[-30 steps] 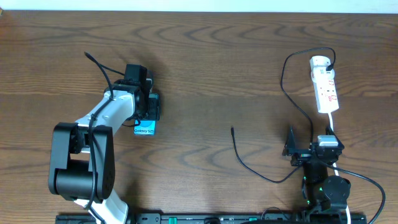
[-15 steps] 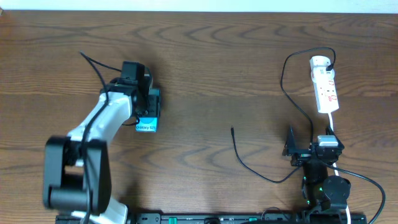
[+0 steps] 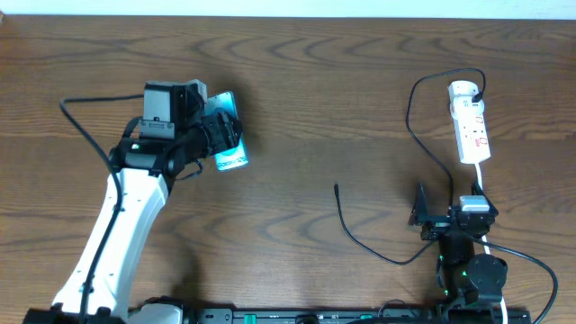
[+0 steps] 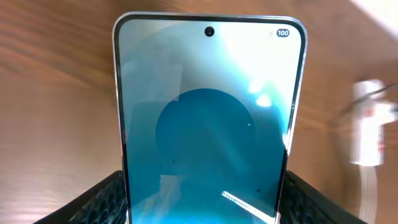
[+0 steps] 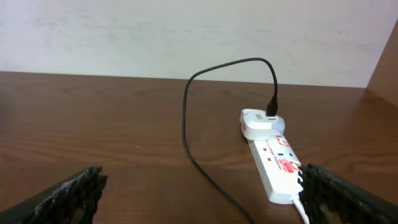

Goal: Plug charger to phone and switch on socket
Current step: 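Lift the phone with the left gripper and tilt it upright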

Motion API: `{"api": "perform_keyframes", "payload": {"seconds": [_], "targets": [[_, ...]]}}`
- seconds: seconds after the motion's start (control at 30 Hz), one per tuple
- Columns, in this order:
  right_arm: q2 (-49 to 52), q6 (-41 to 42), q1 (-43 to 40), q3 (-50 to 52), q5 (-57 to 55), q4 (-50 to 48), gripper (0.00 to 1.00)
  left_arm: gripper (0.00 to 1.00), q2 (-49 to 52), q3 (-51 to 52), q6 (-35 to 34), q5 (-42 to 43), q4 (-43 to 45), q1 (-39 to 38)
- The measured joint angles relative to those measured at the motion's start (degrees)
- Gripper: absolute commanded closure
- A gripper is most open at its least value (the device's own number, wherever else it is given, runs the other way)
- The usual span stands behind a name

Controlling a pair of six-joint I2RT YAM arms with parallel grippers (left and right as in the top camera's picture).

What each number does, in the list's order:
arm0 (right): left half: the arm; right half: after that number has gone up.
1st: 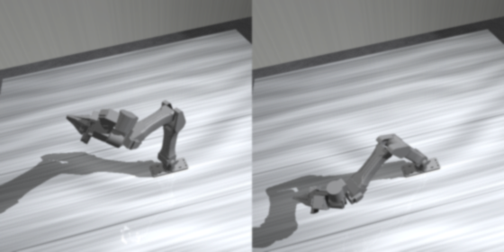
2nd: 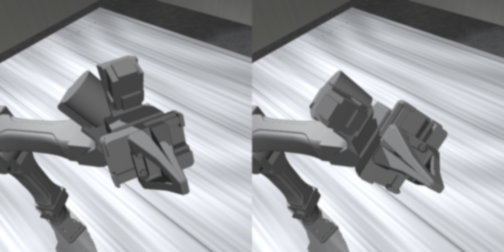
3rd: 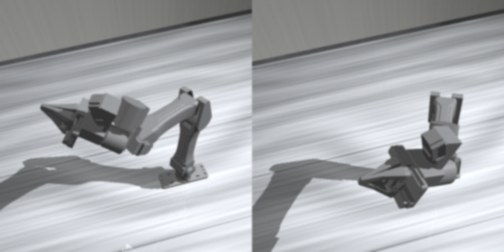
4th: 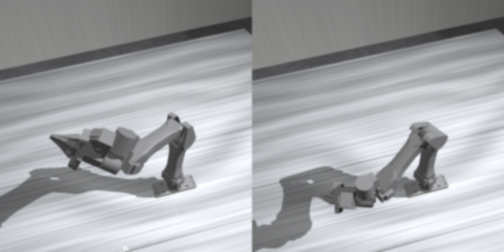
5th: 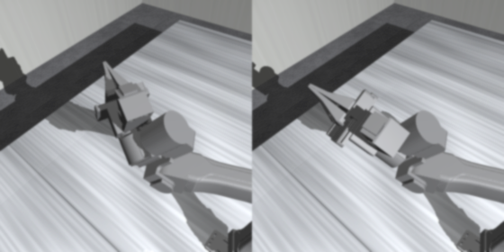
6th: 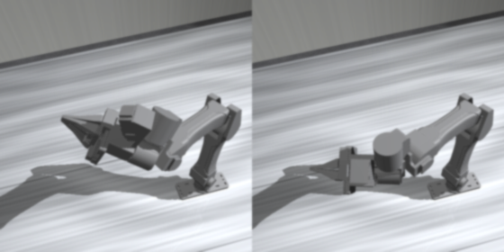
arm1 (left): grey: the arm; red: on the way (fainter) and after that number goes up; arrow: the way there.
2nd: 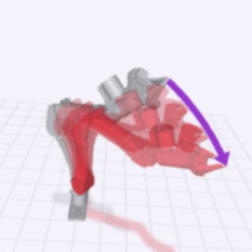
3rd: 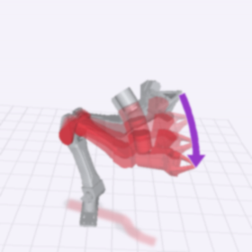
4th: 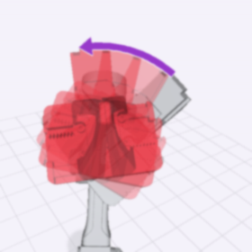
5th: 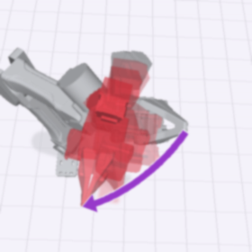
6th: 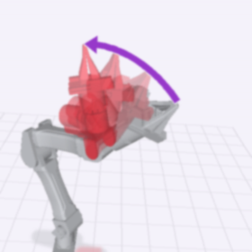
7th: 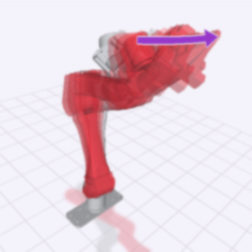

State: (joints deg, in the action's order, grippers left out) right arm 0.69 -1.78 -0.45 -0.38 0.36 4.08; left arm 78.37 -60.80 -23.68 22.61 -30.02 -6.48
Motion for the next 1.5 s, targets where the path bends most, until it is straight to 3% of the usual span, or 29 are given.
{"api": "perform_keyframes", "payload": {"seconds": [0.17,0.2,0.4,0.53,0.77,1.03,1.37,1.5], "targets": [[0.0,0.0,0.0,0.0,0.02,-0.02,0.01,0.93,-0.48,0.0,-19.98,10.69,-0.13,1.25],[0.0,0.0,0.0,0.0,0.0,-0.02,0.01,0.93,-0.48,0.0,-27.19,13.92,-0.11,2.14],[0.0,0.0,0.0,0.0,0.0,0.0,0.01,0.92,-0.48,0.0,-54.45,25.66,2.75,7.34],[0.0,0.0,0.0,0.0,0.0,-0.02,0.01,0.93,-0.48,-0.15,-65.57,30.14,8.26,10.8],[0.0,0.0,0.0,0.0,0.0,-0.02,0.01,0.93,-0.48,-0.44,-84.61,39.74,26.47,13.18],[0.0,0.0,0.0,0.0,0.0,-0.02,0.01,0.93,-0.5,-0.66,-92.21,44.87,31.39,13.14],[0.0,0.0,0.0,0.0,0.0,-0.02,0.01,0.93,-0.5,-0.66,-91.76,45.07,31.32,13.14],[0.0,0.0,0.0,0.0,0.02,0.0,0.01,0.93,-0.5,-0.76,-85.5,42.38,26.1,13.14]]}}
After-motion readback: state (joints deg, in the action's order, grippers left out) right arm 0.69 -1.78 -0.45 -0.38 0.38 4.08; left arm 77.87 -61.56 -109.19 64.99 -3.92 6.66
